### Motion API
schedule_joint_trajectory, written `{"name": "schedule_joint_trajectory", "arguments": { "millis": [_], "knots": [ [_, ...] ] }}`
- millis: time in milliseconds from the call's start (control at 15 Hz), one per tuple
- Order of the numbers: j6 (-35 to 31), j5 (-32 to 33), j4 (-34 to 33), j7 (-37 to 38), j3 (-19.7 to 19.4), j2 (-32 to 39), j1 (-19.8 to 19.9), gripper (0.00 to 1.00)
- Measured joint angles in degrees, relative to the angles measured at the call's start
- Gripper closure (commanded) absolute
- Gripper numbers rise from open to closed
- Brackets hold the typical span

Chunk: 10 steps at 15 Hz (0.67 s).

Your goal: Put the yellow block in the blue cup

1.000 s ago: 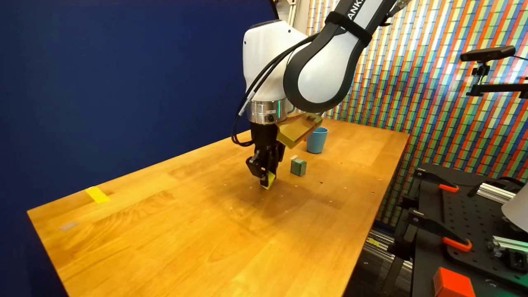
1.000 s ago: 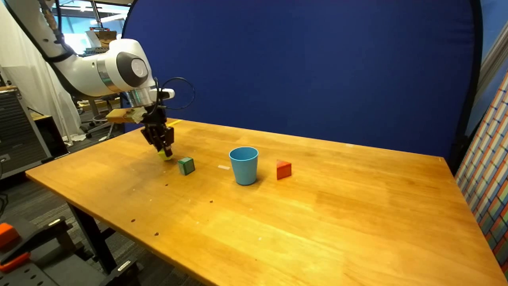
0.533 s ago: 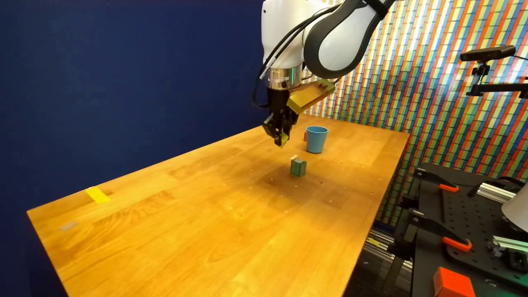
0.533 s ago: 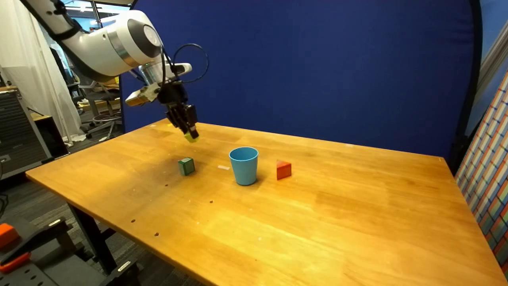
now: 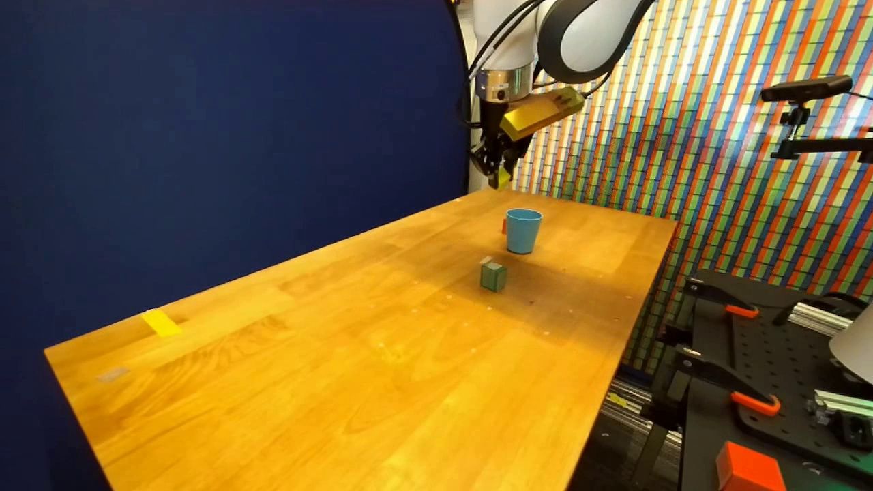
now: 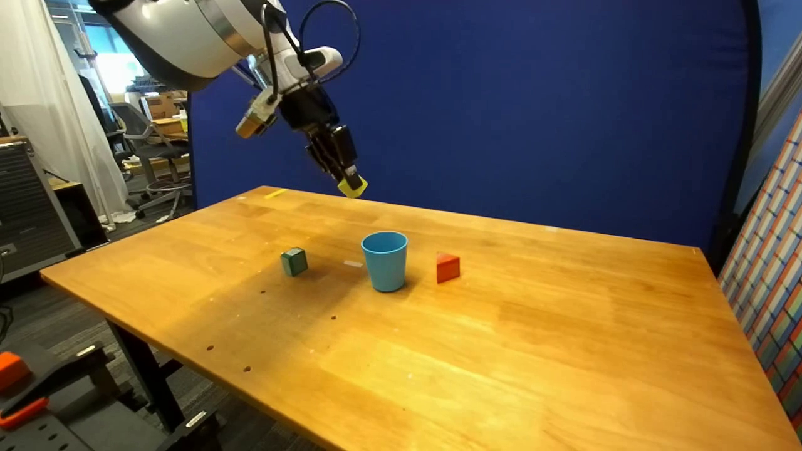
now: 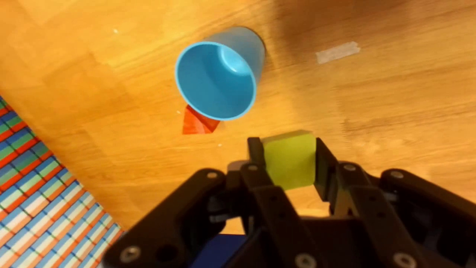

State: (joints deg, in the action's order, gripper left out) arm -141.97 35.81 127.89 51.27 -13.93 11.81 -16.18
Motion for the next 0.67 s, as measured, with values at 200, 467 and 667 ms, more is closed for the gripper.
{"name": "schedule_joint_trajectory", "arguments": {
  "millis": [200, 467, 667],
  "knots": [
    [0.5, 1.13, 2.02, 1.89, 0.95, -1.9, 4.0, 0.83],
    [0.52, 1.16, 4.04, 2.7, 2.32, -2.46, 8.33, 0.27],
    [0.51, 1.16, 4.9, 2.89, 3.24, -2.46, 10.09, 0.04]
  ]
}}
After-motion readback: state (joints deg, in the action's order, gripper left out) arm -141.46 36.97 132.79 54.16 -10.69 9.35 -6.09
